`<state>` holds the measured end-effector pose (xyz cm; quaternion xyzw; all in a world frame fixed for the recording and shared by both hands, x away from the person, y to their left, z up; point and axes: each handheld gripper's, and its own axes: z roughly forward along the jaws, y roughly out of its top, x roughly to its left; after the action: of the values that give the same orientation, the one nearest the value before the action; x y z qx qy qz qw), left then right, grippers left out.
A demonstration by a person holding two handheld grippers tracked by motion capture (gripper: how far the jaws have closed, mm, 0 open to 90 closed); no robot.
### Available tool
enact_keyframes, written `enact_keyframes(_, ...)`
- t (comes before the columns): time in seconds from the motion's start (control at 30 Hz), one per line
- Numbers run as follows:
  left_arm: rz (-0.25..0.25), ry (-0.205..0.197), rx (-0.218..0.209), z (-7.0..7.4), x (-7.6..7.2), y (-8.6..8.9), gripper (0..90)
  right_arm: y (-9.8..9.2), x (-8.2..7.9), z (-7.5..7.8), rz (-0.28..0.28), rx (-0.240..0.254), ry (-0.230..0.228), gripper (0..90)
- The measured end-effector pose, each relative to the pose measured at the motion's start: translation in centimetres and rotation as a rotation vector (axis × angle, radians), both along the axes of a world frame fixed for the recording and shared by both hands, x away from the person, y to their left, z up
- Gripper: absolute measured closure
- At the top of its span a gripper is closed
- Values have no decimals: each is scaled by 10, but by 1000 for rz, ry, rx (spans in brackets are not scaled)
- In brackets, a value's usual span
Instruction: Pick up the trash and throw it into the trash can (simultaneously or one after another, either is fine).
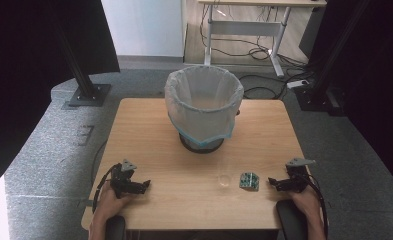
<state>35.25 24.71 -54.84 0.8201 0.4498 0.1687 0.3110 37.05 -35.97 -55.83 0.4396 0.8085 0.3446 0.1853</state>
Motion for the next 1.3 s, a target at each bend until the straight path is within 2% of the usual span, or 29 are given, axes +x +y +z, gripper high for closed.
enact_keyframes(1.03, -6, 1, 0, 0, 0, 0, 0, 4, -1, 1, -39, -3, 7, 0)
enact_keyframes(1.1, -6, 2, 0, 0, 0, 0, 0, 5, -1, 3, -35, -13, 30, 0)
enact_keyframes(1.3, -6, 1, 0, 0, 0, 0, 0, 7, -4, 13, -7, -8, 25, 0)
